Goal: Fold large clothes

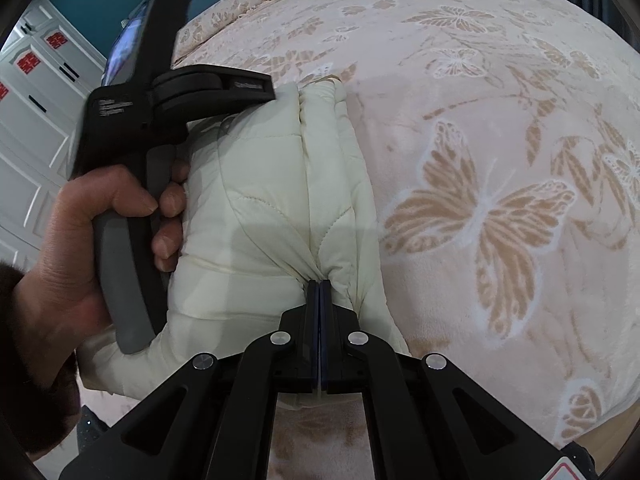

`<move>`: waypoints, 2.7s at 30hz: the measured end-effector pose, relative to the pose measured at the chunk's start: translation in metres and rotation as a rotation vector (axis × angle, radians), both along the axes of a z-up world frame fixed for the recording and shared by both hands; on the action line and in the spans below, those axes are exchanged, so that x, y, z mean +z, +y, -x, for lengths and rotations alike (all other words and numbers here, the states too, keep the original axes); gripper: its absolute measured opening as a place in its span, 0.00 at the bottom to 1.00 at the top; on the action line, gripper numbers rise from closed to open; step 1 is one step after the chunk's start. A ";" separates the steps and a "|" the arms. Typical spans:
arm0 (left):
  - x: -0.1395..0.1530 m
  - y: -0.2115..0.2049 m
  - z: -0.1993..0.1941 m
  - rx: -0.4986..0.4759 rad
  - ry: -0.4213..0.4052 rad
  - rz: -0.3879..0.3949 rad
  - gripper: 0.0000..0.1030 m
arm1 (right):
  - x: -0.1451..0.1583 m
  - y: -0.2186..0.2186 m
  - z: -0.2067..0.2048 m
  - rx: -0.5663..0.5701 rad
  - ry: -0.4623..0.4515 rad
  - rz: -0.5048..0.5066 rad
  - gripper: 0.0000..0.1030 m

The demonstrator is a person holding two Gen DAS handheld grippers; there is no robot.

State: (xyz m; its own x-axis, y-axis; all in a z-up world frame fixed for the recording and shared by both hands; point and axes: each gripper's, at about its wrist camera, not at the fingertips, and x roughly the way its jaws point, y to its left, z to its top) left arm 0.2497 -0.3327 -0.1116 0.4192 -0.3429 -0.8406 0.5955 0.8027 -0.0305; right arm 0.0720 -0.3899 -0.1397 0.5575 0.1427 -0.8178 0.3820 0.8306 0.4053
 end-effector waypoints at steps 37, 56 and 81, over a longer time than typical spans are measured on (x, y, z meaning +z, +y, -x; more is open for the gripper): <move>0.047 0.217 0.082 0.215 0.340 0.345 0.59 | 0.056 0.015 -0.019 -0.045 -0.062 -0.094 0.28; 0.181 0.255 0.135 0.078 -0.011 0.321 0.49 | 0.175 0.084 0.036 0.007 -0.357 0.089 0.25; 0.296 0.381 0.141 0.049 -0.433 0.601 0.49 | 0.327 0.199 0.030 0.203 -0.760 0.316 0.25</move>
